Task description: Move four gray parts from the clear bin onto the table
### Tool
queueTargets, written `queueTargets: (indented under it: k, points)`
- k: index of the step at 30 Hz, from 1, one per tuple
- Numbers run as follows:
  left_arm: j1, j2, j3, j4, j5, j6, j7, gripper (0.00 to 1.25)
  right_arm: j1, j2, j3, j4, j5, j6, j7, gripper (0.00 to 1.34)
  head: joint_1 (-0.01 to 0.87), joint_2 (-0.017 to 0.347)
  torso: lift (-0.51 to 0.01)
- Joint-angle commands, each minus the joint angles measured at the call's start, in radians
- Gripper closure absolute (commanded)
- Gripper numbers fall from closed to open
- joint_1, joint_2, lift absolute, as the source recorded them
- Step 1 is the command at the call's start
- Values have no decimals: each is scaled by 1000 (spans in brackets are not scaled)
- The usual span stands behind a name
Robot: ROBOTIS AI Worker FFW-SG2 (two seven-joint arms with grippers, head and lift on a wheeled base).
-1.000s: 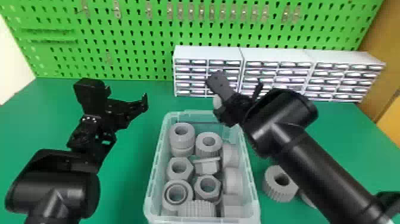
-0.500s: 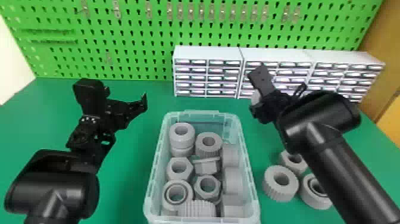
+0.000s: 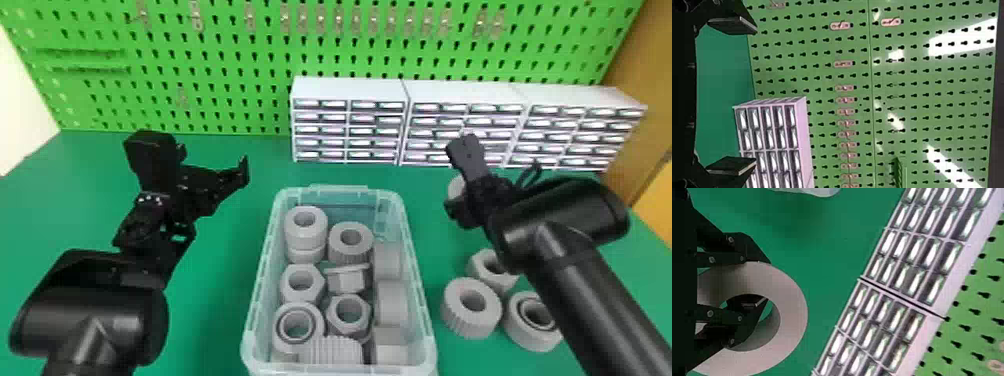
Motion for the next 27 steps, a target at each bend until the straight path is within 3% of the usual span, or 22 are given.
queueTargets:
  k: [1,12,27]
  points:
    - [-2,0,-2,0,0,0,0,111,11,5,-27,51,-49,-5,2,1136,686,26,-50]
    - [-3,0,-3,0,0,0,0,110,6,12,1,131,-91,-32,52,1136,686,26,-50]
    - [-3,0,-2,0,0,0,0,110,-3,15,102,199,-108,-65,107,1136,686,26,-50]
